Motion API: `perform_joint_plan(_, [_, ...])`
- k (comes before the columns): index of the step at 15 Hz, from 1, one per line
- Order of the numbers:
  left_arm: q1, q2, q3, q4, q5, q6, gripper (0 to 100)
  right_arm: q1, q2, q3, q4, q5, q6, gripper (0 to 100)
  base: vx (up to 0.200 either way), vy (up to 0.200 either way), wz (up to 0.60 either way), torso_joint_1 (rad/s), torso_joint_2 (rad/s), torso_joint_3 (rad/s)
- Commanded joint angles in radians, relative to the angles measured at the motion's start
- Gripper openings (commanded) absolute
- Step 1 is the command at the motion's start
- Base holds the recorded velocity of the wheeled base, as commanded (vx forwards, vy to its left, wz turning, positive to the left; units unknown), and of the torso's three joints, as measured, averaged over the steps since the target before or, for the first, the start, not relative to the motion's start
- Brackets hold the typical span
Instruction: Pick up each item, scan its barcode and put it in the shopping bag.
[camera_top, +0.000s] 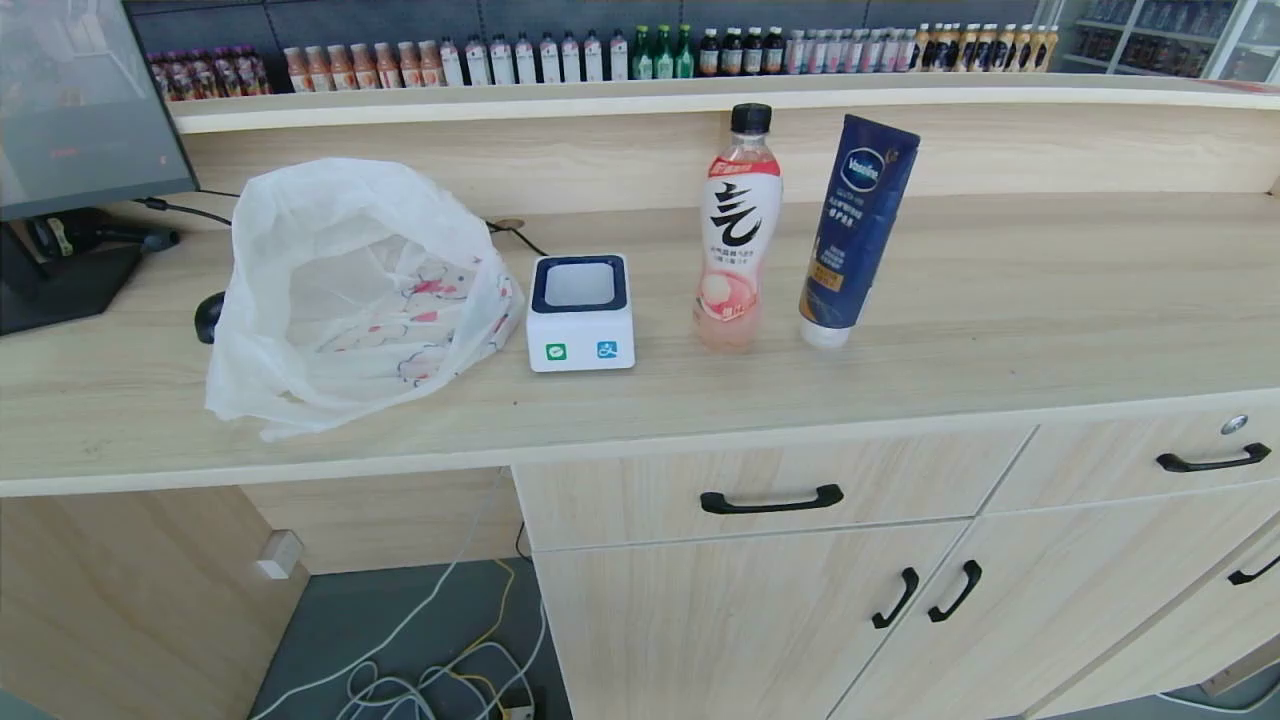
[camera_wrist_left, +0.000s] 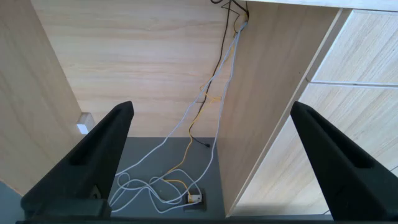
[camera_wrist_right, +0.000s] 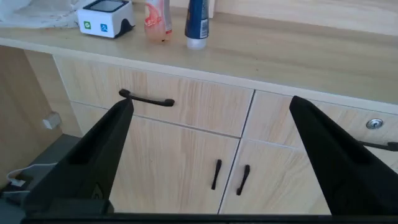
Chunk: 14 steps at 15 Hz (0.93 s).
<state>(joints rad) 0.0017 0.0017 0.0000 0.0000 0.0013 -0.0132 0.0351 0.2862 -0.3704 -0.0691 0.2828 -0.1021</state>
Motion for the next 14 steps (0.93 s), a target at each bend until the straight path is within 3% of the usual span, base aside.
perform_joint_plan(1, [0.0,0.0,0.0,0.0,0.0,-0.001,100,0.009,0.2,-0.071,-0.006,0.038,-0.025,100,0.0,0.0,0.0,0.0,0.0,0.0])
perform_joint_plan(14, [0.0,0.001,0.0,0.0,0.0,-0.001,100,0.287,0.728,-0.16,-0.405,0.027,-0.246,100,0.0,0.0,0.0,0.0,0.0,0.0])
